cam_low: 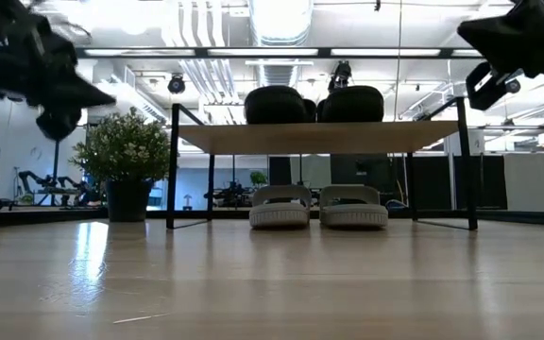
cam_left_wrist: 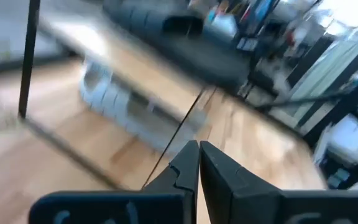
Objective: Pick and place slides into the shelf
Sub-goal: Return to Home Position
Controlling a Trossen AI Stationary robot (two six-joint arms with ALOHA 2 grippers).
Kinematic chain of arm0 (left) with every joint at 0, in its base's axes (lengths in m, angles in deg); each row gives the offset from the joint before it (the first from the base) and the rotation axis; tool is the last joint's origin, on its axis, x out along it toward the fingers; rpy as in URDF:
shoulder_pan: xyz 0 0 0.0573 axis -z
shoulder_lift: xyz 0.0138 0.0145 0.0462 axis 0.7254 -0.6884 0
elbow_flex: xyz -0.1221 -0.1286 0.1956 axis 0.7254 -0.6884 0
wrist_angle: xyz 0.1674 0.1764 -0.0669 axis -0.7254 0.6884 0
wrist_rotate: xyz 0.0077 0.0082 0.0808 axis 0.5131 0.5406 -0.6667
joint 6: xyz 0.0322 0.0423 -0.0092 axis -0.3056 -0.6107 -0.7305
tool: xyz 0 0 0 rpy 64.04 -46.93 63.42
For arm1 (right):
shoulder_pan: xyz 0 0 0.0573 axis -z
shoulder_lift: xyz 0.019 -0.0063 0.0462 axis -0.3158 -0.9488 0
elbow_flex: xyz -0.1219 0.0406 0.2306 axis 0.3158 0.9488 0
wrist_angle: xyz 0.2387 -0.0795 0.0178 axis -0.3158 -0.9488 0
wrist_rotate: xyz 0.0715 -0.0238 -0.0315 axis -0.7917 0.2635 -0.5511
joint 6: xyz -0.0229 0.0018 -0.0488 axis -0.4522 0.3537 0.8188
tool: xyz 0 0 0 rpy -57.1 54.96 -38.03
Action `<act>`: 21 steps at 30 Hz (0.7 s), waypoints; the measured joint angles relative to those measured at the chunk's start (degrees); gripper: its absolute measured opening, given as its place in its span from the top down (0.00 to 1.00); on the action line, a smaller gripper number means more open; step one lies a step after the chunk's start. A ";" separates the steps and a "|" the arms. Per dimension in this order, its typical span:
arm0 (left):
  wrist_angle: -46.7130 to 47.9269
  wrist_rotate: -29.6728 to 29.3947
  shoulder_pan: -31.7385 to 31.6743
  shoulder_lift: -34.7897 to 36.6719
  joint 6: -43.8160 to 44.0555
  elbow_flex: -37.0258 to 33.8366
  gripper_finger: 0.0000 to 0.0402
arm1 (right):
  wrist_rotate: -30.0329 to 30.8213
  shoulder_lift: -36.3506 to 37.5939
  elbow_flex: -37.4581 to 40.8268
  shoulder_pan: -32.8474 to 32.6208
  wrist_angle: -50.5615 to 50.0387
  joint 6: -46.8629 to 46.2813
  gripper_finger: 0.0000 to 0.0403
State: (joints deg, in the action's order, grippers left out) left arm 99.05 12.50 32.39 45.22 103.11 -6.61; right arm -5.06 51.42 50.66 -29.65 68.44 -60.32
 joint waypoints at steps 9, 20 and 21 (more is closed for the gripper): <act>-7.26 0.14 -0.02 0.54 -0.53 -6.66 1.00 | 0.36 7.21 0.00 0.00 -4.96 0.86 0.98; -11.28 -2.04 -0.02 -1.77 0.02 -7.73 1.00 | 2.58 5.98 0.00 0.00 -5.19 0.03 0.98; -11.25 -2.02 -0.02 -2.08 0.02 -7.73 1.00 | 2.62 5.79 0.00 0.01 -5.16 0.03 0.98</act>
State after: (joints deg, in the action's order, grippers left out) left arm 87.80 10.48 32.37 43.14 103.13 -14.34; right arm -2.45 57.21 50.66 -29.65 63.27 -60.29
